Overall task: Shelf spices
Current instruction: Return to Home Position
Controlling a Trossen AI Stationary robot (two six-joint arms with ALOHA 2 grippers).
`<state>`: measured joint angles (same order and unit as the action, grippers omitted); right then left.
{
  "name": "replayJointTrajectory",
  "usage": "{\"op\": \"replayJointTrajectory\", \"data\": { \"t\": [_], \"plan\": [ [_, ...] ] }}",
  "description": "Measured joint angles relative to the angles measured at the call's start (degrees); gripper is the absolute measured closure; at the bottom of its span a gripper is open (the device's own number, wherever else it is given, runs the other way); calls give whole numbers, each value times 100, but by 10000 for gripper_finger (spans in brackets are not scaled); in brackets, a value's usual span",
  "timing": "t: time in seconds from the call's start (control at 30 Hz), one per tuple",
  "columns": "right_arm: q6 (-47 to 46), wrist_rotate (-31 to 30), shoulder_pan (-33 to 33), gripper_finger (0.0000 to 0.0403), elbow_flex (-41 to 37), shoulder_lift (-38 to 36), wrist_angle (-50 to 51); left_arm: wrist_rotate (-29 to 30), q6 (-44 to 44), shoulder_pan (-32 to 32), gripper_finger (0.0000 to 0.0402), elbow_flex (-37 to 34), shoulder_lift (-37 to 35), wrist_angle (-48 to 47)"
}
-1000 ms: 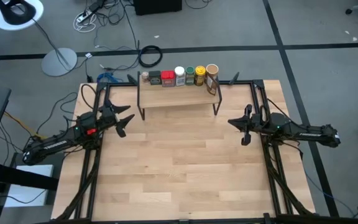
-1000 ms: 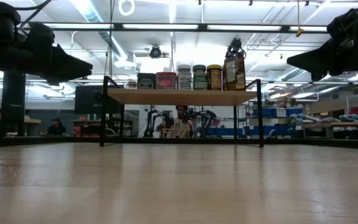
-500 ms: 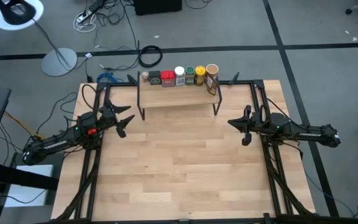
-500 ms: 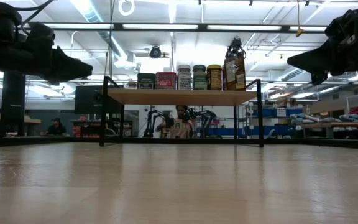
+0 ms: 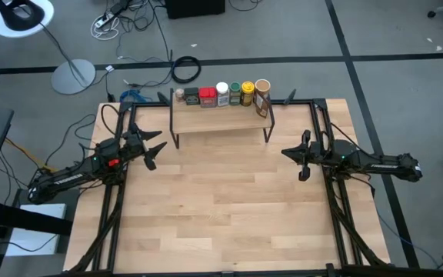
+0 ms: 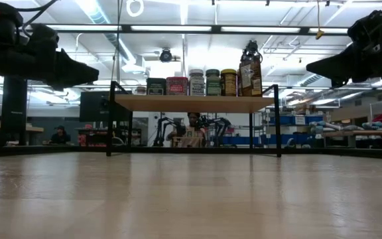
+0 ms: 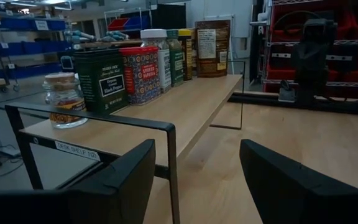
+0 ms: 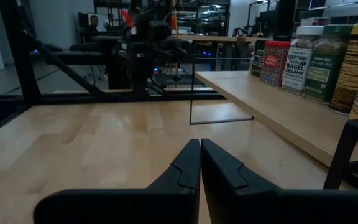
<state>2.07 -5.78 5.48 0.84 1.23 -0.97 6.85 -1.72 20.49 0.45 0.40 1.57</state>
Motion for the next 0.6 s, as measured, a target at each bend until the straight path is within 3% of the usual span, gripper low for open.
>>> {"op": "replayJointTrajectory", "data": {
  "t": [0.6],
  "plan": [
    [2, -22, 0, 393, -15, -2, -282, 13, 7, 0, 163, -2, -2, 223]
  ]
}}
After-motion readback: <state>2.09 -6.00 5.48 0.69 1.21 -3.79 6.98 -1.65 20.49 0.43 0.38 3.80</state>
